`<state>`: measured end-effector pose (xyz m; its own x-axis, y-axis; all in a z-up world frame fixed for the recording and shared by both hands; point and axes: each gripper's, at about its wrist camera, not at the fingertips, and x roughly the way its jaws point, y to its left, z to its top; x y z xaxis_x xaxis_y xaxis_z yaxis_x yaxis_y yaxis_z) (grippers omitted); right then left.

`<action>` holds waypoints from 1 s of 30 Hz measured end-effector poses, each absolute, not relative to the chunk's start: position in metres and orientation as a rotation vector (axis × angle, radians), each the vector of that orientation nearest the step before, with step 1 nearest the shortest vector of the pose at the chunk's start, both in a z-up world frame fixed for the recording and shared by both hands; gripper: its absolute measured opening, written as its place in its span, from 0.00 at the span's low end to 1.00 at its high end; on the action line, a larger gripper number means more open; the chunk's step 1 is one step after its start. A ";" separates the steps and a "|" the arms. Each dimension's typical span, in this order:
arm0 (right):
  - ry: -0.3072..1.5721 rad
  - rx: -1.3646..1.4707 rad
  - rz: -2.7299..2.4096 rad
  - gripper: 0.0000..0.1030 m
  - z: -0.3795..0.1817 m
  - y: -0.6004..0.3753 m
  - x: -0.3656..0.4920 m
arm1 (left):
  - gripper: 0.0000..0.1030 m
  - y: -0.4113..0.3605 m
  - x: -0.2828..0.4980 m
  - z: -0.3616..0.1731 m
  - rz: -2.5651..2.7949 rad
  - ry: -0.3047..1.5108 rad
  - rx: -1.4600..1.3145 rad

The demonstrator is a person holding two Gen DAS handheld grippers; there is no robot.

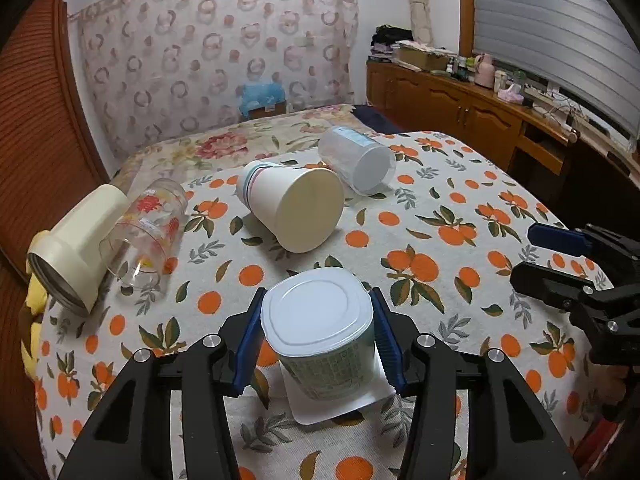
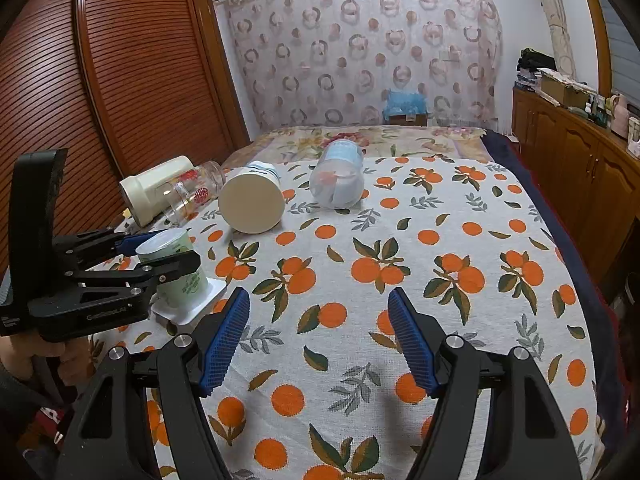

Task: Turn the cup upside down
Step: 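Rotate the pale green cup upside down with the left gripper and set it down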

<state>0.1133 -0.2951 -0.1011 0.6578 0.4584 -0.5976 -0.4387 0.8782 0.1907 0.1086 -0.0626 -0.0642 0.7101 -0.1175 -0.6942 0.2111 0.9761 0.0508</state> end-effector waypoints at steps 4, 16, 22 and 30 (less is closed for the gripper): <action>0.685 0.029 0.508 0.72 -0.101 -0.295 0.113 | 0.46 -0.063 0.109 -0.065 -0.188 0.745 0.136; 0.689 0.029 0.506 0.72 -0.104 -0.288 0.116 | 0.45 -0.063 0.098 -0.076 -0.213 0.772 0.116; 0.687 0.021 0.497 0.72 -0.103 -0.283 0.117 | 0.67 -0.054 0.092 -0.076 -0.208 0.763 0.072; 0.669 0.000 0.486 0.72 -0.103 -0.274 0.115 | 0.88 -0.042 0.081 -0.073 -0.197 0.751 0.021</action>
<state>0.1150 -0.2737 -0.1025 0.6771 0.4322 -0.5956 -0.4323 0.8886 0.1534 0.0812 -0.0417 -0.0730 0.7135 -0.1708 -0.6796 0.1857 0.9813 -0.0517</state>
